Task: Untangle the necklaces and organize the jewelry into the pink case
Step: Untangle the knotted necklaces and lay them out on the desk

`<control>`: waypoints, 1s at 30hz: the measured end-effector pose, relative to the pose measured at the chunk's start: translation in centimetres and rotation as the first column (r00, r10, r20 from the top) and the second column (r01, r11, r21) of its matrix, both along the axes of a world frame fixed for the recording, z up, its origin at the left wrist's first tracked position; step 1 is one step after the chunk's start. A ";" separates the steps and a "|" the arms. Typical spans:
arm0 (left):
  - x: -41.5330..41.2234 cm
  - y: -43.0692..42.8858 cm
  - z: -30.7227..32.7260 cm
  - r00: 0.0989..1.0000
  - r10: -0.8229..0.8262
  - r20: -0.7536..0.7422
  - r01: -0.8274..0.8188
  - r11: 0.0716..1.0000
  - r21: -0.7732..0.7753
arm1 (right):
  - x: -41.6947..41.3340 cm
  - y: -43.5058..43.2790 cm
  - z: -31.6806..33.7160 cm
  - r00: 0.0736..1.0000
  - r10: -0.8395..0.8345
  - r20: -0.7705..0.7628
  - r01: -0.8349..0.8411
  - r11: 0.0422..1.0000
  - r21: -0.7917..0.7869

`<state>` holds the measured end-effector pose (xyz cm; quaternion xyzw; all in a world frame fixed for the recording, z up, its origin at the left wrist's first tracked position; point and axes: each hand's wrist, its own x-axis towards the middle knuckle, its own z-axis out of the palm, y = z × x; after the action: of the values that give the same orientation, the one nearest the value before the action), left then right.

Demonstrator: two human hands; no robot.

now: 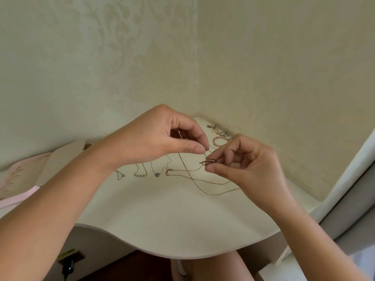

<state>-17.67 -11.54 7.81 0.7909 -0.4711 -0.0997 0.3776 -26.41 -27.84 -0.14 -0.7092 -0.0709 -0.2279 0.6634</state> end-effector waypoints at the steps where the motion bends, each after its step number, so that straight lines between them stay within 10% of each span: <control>1: 0.0 0.0 0.0 1.000 0.001 -0.002 -0.001 1.000 0.001 | 0.0 0.1 0.0 1.000 0.003 -0.003 -0.003 1.000 0.011; 30: 0.1 0.3 0.0 1.000 -0.004 -0.008 0.004 1.000 -0.018 | -0.5 0.2 0.5 1.000 -0.002 0.031 0.002 1.000 0.016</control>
<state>-17.61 -11.21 7.81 0.7862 -0.4719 -0.0993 0.3865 -26.86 -27.61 0.37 -0.7003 -0.0786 -0.2400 0.6677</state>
